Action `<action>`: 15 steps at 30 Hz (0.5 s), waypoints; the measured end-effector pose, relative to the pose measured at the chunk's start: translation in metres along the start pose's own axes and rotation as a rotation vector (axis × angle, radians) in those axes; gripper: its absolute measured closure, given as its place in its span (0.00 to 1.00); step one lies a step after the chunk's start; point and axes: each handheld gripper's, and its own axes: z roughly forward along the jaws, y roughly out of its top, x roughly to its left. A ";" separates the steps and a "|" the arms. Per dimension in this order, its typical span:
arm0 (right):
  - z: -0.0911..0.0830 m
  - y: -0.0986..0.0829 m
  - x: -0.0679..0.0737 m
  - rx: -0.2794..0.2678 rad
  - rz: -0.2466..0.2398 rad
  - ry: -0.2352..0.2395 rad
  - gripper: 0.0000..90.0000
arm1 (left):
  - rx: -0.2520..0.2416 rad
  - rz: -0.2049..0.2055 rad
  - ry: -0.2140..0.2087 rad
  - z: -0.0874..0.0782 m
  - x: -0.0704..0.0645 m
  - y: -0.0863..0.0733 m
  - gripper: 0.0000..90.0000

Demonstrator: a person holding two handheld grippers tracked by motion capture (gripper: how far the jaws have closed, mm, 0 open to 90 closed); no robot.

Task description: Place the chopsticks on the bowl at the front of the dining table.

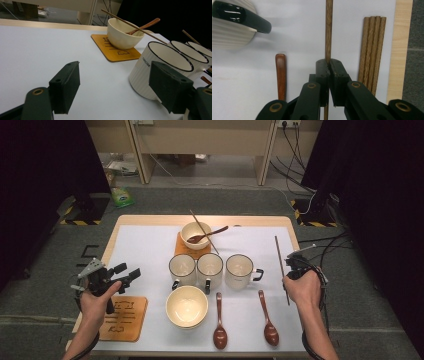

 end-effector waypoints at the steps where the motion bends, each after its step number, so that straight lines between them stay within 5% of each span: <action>1: -0.001 0.001 0.001 -0.001 0.000 0.001 0.95 | -0.001 -0.001 0.000 0.000 0.000 0.000 0.27; 15: -0.007 0.006 0.004 -0.037 -0.006 0.005 0.95 | -0.002 0.000 0.000 -0.001 0.000 0.001 0.27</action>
